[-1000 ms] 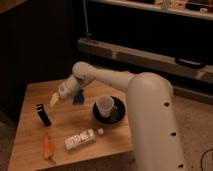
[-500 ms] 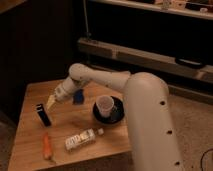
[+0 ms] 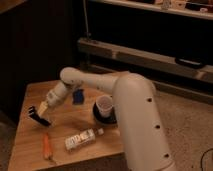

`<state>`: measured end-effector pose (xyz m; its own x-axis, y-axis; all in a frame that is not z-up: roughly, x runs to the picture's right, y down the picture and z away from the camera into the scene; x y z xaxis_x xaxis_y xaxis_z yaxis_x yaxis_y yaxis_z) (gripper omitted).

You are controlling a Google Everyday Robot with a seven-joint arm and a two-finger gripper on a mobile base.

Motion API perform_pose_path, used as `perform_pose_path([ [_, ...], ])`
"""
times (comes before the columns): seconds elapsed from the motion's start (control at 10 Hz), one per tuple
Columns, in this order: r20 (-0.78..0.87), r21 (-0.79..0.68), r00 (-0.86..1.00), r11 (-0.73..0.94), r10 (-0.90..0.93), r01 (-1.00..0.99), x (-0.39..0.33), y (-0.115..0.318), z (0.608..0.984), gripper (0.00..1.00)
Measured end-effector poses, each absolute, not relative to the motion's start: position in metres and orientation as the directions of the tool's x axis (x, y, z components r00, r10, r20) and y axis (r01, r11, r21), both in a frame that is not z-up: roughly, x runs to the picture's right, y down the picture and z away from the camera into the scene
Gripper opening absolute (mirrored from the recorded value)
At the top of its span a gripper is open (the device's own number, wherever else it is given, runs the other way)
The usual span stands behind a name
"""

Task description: Knock the eraser over

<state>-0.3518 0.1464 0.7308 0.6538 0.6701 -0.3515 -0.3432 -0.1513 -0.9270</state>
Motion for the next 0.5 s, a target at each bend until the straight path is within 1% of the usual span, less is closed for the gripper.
perform_pose_path([
  [0.2,-0.348,-0.925,0.640,-0.141,0.685,-0.352,-0.353,0.154,0.717,0.00],
  [0.3,-0.350,-0.921,0.623,-0.136,0.699,-0.364,-0.348,0.152,0.713,0.03],
  [0.5,-0.351,-0.918,0.611,-0.134,0.709,-0.373,-0.343,0.150,0.711,0.04],
])
